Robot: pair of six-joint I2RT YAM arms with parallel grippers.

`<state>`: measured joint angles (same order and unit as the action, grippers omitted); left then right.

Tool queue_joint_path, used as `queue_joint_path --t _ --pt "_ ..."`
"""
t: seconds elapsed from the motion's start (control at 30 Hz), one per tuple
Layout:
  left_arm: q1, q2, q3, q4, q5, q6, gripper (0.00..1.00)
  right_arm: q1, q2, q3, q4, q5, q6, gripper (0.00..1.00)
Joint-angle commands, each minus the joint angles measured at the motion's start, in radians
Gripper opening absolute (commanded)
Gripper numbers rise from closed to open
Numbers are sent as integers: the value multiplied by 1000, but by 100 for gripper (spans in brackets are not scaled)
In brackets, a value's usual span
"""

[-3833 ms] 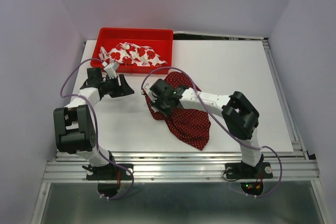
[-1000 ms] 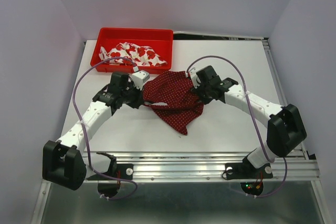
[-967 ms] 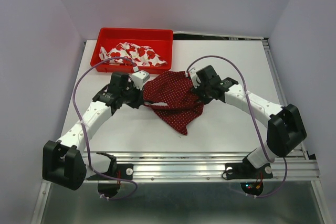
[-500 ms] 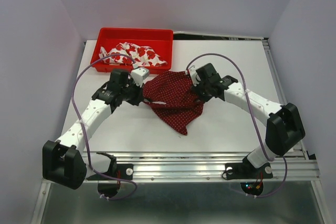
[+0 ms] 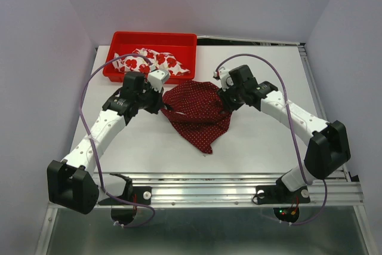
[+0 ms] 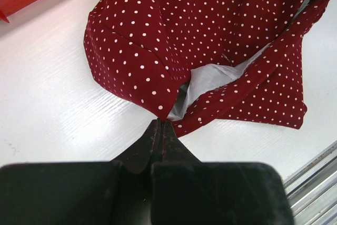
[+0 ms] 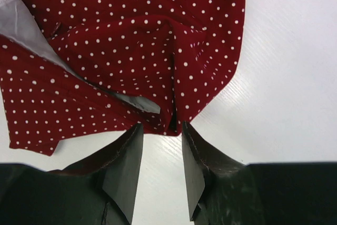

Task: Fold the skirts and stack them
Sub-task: Flatten the skirt out

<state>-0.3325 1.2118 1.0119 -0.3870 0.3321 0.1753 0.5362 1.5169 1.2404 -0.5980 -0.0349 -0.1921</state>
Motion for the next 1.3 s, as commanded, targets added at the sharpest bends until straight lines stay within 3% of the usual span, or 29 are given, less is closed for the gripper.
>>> queue_joint_path --t 0.0,0.43,0.8,0.87,1.0,1.13,1.27 --pt "-2 -28 -15 11 -7 0 0 2 46 67 1 -68 13 41" --pt "-2 -31 -59 31 -2 3 0 2 123 47 15 -95 -3 39" --pt "-2 -23 -76 45 -4 0 0 2 127 -2 12 -125 -9 32" --pt "-2 -23 -73 43 -4 1 0 2 132 -12 12 -111 -13 29" --pt "-2 -21 -47 36 -18 6 0 2 105 5 14 -40 0 1" --pt "0 -35 49 17 -105 1 0 -25 -28 45 56 128 -21 1" --pt "9 -80 172 88 -206 -49 0 -126 -139 145 93 185 -55 1"
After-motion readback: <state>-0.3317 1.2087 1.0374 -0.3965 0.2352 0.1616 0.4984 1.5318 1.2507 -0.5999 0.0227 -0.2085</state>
